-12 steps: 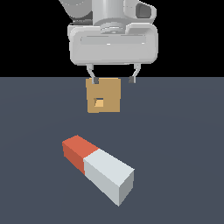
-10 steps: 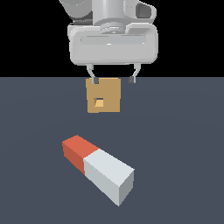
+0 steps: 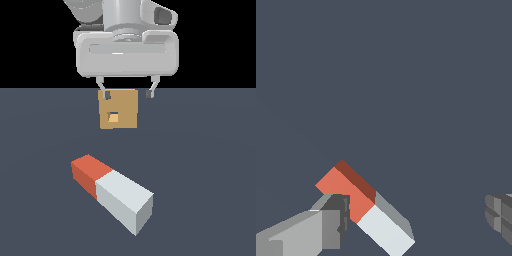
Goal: Insert the peg into the horizontal hole in a box.
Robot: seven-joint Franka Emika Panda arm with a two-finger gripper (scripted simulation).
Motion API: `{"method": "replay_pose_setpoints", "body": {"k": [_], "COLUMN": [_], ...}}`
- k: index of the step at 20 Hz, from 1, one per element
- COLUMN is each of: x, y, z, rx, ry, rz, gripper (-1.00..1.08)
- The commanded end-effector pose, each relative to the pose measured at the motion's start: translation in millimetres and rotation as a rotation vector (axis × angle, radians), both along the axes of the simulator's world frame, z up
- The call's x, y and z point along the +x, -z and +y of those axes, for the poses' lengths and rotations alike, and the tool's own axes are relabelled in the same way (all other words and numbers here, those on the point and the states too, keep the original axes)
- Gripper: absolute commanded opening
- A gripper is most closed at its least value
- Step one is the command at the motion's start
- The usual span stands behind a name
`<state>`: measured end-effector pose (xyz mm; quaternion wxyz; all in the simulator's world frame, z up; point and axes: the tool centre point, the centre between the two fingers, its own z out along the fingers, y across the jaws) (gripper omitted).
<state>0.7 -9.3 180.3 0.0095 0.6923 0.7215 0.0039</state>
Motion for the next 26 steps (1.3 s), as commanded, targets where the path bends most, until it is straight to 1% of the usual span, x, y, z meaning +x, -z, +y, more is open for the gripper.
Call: {"method": "replay_pose_setpoints", "body": {"k": [1, 6, 15, 26], "x": [-2, -7, -16, -18], "y": [4, 14, 38, 70], "z": [-4, -15, -44, -81], "rx": [0.0, 0.0, 0.0, 0.001], "ry": [-0.027, -0.104, -0.288, -0.519], "rz": [0.001, 0.003, 0.007, 0.013], "gripper": [1.0, 1.0, 1.0, 1.0]}}
